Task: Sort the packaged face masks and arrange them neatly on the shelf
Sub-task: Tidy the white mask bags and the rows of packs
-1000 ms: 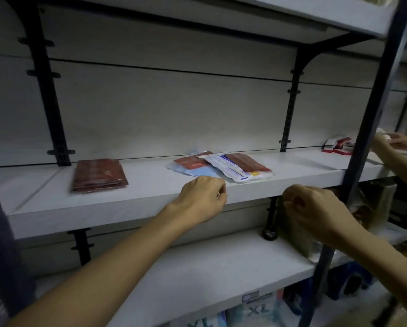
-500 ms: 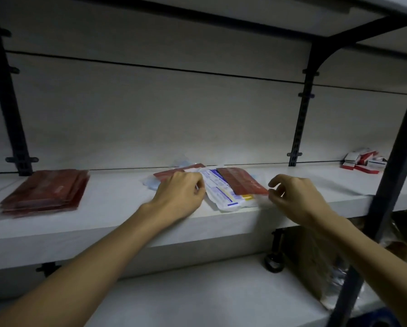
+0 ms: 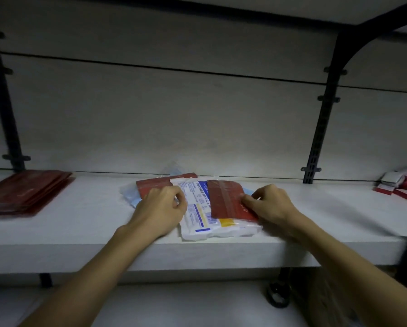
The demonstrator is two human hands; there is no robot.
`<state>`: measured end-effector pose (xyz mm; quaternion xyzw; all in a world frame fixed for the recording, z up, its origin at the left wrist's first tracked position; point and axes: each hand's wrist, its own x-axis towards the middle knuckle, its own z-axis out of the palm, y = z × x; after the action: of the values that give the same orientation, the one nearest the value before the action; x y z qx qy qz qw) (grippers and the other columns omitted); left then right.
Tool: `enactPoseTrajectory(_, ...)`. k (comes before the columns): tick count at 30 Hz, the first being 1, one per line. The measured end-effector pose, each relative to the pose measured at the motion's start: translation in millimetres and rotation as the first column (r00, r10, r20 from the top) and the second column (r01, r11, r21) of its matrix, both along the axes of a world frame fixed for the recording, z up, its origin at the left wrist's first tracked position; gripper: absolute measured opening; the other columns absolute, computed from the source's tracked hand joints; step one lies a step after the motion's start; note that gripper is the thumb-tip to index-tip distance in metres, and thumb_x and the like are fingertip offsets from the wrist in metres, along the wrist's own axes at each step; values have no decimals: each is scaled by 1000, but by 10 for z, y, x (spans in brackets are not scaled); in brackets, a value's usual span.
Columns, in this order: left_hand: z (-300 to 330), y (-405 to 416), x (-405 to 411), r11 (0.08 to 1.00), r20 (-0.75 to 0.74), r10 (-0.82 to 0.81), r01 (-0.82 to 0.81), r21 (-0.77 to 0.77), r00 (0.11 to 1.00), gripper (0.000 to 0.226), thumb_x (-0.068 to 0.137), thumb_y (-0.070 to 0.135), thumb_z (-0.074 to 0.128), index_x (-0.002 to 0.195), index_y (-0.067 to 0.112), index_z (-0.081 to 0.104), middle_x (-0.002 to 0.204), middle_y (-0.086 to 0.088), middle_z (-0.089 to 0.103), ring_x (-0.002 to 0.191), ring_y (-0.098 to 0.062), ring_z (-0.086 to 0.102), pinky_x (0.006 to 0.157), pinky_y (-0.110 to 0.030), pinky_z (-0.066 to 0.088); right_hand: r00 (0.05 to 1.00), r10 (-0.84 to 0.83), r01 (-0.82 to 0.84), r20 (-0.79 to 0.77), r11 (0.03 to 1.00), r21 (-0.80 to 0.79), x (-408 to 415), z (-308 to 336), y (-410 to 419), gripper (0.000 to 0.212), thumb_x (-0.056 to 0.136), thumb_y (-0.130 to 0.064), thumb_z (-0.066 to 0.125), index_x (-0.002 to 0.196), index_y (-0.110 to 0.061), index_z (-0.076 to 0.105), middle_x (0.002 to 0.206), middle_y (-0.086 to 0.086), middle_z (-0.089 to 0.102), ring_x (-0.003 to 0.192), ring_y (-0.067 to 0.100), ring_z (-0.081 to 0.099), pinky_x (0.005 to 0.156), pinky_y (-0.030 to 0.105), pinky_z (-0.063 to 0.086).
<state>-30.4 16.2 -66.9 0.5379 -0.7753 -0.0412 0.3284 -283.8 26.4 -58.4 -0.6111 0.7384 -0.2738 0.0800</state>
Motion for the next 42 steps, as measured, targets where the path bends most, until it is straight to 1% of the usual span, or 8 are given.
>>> enactPoseTrajectory(4,-9,22,3,1000,-71,7,-5,27,997,5,88,29,65,90,24,66,82,9,67,75,-4,61,68,-25,55,993,90,-88,81,996,-22,-79,-79,-31,35,85,-54,63,92,-21,72,87,-1,71,81,16,66,79,34,56)
enactPoseTrajectory(7,1,59,2,999,-73,1,3,52,997,5,88,28,66,93,27,65,84,9,66,76,-3,62,68,-23,56,976,119,-97,182,987,-127,-111,-92,-1,18,86,-37,70,87,-19,69,73,-5,69,73,14,66,66,24,48)
enactPoseTrajectory(15,12,77,-15,990,-7,138,-138,38,990,29,92,23,59,120,16,61,98,1,66,81,-10,58,69,-20,42,931,113,-26,347,969,-245,-153,-126,-3,7,91,-21,62,93,-14,60,69,1,64,72,20,61,67,28,43)
enactPoseTrajectory(17,28,86,-6,983,-1,175,-175,62,985,28,93,25,57,117,13,63,106,-4,70,81,-13,58,70,-21,43,924,117,-26,364,969,-247,-153,-128,-5,7,91,-20,62,93,-14,59,68,0,63,70,18,59,66,26,41)
enactPoseTrajectory(23,73,116,-11,965,-35,160,-149,214,986,37,87,50,59,96,17,73,78,12,67,65,-5,65,53,-15,42,928,95,-9,360,972,-235,-142,-104,4,8,91,-21,63,93,-14,58,69,-1,61,75,21,59,68,26,41)
enactPoseTrajectory(31,79,76,-8,967,-101,138,-112,230,985,29,85,34,69,88,6,67,74,5,69,67,-8,67,62,-24,53,937,83,-1,338,972,-237,-111,-91,11,8,92,-21,62,94,-14,59,67,-2,62,64,11,58,60,27,41)
enactPoseTrajectory(38,65,73,32,976,-212,79,-32,215,974,15,90,29,64,83,18,57,80,7,69,69,1,65,55,-18,49,933,58,39,355,965,-259,-86,-56,58,8,93,-21,63,94,-14,59,69,2,66,59,9,58,51,20,39)
enactPoseTrajectory(42,101,94,59,970,-489,60,65,236,870,11,89,23,66,89,14,60,85,0,73,72,-9,71,59,-25,55,922,78,49,378,948,-314,-54,-32,88,8,92,-20,63,94,-14,60,71,5,69,59,12,60,51,18,41)
